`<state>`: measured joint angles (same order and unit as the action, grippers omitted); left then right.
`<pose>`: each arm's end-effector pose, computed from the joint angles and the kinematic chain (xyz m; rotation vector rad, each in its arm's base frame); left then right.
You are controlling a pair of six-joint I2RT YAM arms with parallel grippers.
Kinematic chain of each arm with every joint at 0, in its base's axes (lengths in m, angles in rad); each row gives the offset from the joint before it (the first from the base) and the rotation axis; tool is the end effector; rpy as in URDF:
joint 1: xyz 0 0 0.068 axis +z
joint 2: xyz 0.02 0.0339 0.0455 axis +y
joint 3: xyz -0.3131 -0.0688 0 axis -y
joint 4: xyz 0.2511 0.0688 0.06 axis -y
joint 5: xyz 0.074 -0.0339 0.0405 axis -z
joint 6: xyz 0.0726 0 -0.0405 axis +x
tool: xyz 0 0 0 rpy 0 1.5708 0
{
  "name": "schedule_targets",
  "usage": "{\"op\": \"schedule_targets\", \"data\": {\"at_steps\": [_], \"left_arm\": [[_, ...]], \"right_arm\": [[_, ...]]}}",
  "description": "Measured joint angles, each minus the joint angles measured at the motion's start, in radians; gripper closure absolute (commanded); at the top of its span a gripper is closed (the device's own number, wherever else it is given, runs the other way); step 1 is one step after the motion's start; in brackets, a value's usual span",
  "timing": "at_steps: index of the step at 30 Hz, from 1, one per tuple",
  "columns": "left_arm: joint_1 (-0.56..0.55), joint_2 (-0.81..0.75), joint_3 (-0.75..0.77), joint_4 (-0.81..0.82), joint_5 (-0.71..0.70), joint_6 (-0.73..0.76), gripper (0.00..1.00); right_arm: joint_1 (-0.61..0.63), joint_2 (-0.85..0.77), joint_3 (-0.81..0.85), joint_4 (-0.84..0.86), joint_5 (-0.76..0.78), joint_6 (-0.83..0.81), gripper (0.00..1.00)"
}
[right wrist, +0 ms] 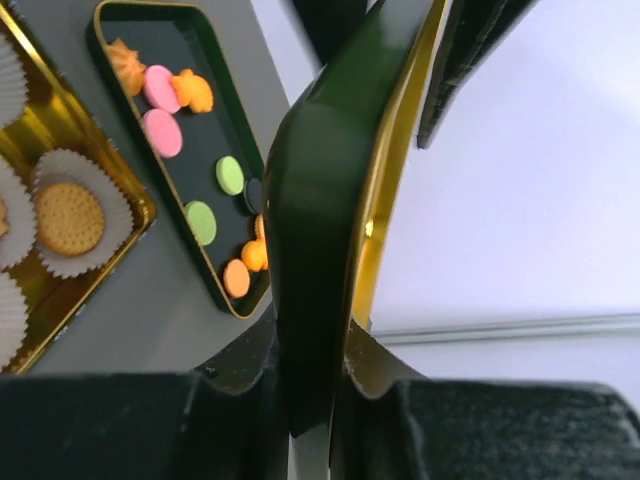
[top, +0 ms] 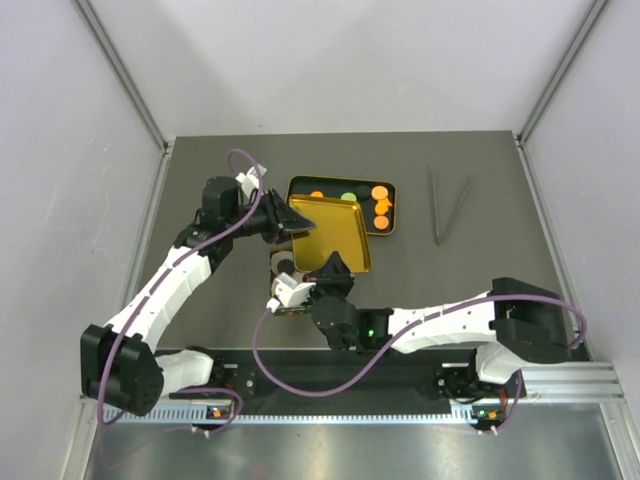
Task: Pack the cookies
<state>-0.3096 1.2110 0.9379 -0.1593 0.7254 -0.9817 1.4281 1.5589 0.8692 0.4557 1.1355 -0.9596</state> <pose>0.2561 -0.1325 0.3428 -0.2187 2.2276 -1.4967 0.1149 0.3370 0.2888 -1.1390 1.2797 -0.6688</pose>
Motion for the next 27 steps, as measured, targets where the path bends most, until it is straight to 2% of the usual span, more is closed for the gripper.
{"op": "schedule_targets", "data": {"at_steps": [1,2,5,9,10,13,17,21,25,26,27], "left_arm": [[0.002,-0.005,-0.001,0.0,0.011,0.004,0.46],[0.005,-0.008,-0.001,0.0,0.016,0.008,0.28],[0.026,-0.027,-0.001,-0.005,0.017,0.032,0.14],[0.116,-0.053,0.014,-0.042,-0.017,0.077,0.1],[0.169,-0.061,0.024,-0.054,-0.032,0.089,0.1],[0.242,-0.092,0.067,-0.098,-0.112,0.122,0.09],[0.266,-0.156,0.1,-0.125,-0.237,0.166,0.09],[0.266,-0.182,0.139,-0.137,-0.275,0.204,0.09],[0.265,-0.19,0.14,-0.156,-0.272,0.252,0.07],[0.262,-0.192,0.14,-0.164,-0.268,0.269,0.01],[0.259,-0.196,0.141,-0.175,-0.266,0.29,0.01]], "right_arm": [[0.002,0.002,0.0,0.019,0.005,-0.008,1.0],[0.002,0.002,0.0,0.04,0.016,-0.011,1.0],[0.002,-0.004,0.006,0.055,0.033,-0.003,1.0],[0.002,-0.024,0.084,-0.14,0.009,0.14,1.0],[0.002,-0.035,0.115,-0.209,-0.013,0.192,1.0],[0.002,-0.069,0.209,-0.434,-0.109,0.35,1.0],[-0.024,-0.113,0.342,-0.698,-0.294,0.583,1.0],[-0.136,-0.131,0.432,-0.84,-0.594,0.772,1.0],[-0.341,-0.131,0.455,-0.883,-0.991,0.968,1.0],[-0.396,-0.129,0.453,-0.882,-1.088,1.02,1.0],[-0.445,-0.126,0.448,-0.874,-1.187,1.071,1.0]]}}
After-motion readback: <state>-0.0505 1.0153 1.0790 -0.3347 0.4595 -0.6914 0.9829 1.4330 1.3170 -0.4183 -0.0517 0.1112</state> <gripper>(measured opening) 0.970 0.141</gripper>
